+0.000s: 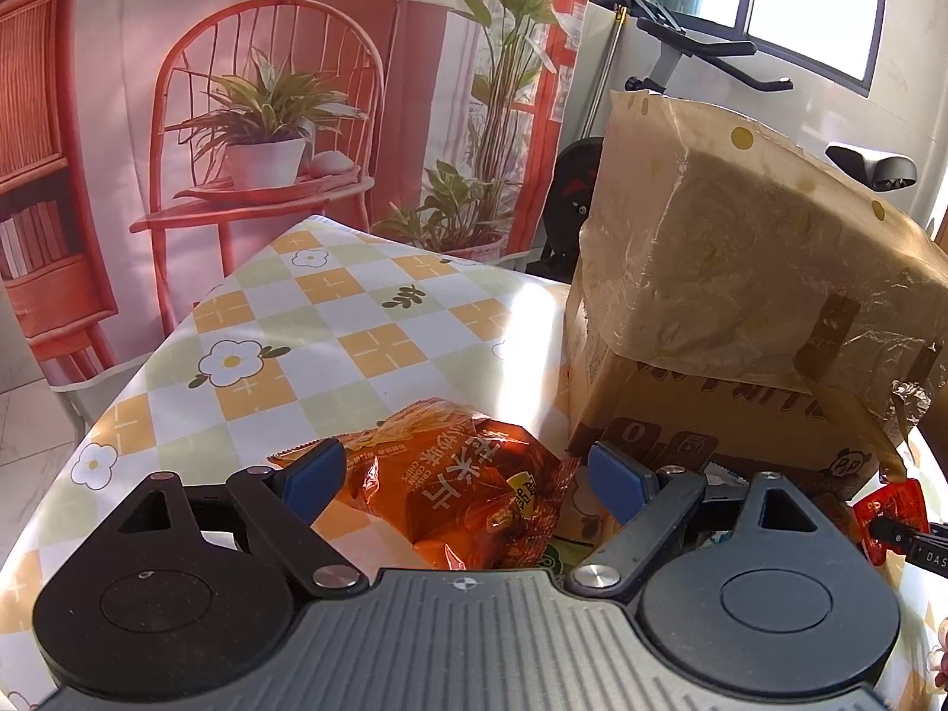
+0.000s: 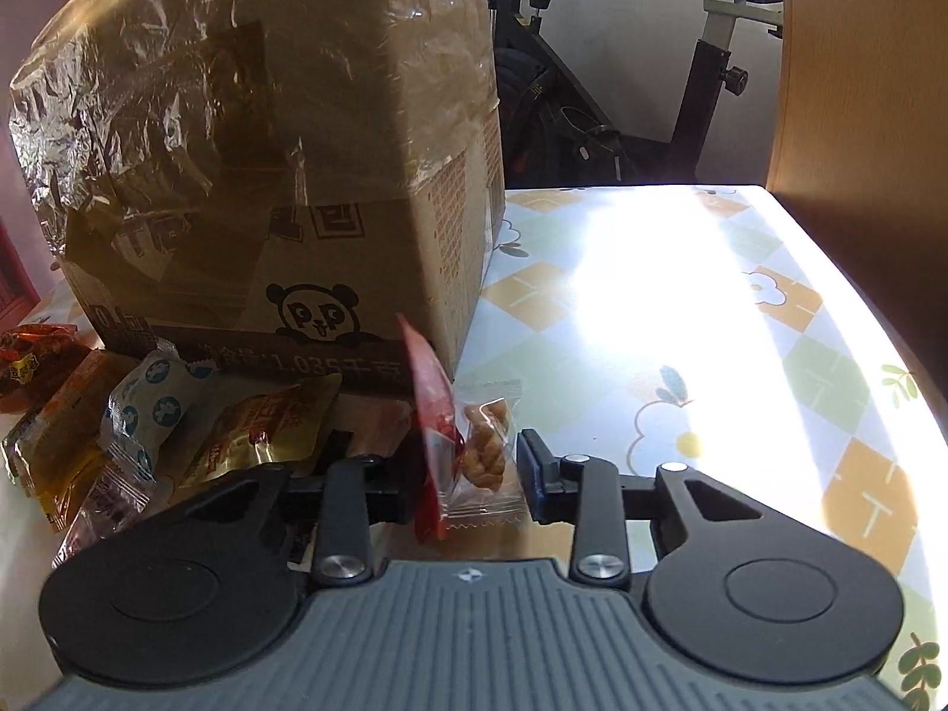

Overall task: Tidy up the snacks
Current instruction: 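Lower both grippers to the orange chip bag and red packet, then close left gripper on orange chip bag while right gripper grasps red packet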

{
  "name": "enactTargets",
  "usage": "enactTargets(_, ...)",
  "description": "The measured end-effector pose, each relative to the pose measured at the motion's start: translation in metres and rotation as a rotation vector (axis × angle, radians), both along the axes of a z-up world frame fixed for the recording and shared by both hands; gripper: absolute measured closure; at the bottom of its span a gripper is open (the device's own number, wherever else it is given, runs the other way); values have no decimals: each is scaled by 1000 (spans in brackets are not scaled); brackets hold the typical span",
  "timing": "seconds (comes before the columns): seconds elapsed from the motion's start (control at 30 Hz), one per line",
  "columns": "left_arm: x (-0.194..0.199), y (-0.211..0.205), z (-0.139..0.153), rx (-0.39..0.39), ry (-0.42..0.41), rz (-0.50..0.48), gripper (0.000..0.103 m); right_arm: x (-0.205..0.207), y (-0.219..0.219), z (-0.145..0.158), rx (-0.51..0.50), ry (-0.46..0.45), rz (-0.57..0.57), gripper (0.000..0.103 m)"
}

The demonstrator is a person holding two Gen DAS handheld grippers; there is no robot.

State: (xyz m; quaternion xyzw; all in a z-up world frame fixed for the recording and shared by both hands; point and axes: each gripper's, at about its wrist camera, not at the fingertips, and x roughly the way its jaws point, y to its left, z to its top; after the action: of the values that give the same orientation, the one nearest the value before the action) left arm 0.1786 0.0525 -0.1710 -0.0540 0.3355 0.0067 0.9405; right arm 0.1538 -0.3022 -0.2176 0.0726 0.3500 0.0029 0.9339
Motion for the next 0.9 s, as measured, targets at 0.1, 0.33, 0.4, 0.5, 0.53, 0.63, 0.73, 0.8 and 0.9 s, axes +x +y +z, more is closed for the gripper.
enactTargets(0.1,0,4,-4,0,11,-11,13,-5,5,12,25,-38,7,71)
enactTargets(0.33,4,16,-5,-7,19,-11,13,-22,12,34,100,-74,-14,71)
enactTargets(0.4,8,19,-4,-9,18,-18,13,-26,18,37,121,-70,-4,71)
enactTargets(0.5,19,28,-3,-17,20,-3,13,-29,28,38,139,-67,13,71)
enactTargets(0.53,22,33,-2,-27,27,13,13,-29,32,39,145,-69,14,71)
enactTargets(0.63,25,44,-4,-78,45,56,13,-30,41,40,159,-72,21,71)
enactTargets(0.73,21,47,-15,-129,84,68,13,-30,51,38,152,-66,39,71)
enactTargets(0.8,19,50,-28,-196,122,83,13,-31,56,36,142,-62,51,71)
enactTargets(0.9,21,55,-42,-298,150,135,13,-27,59,34,139,-57,56,71)
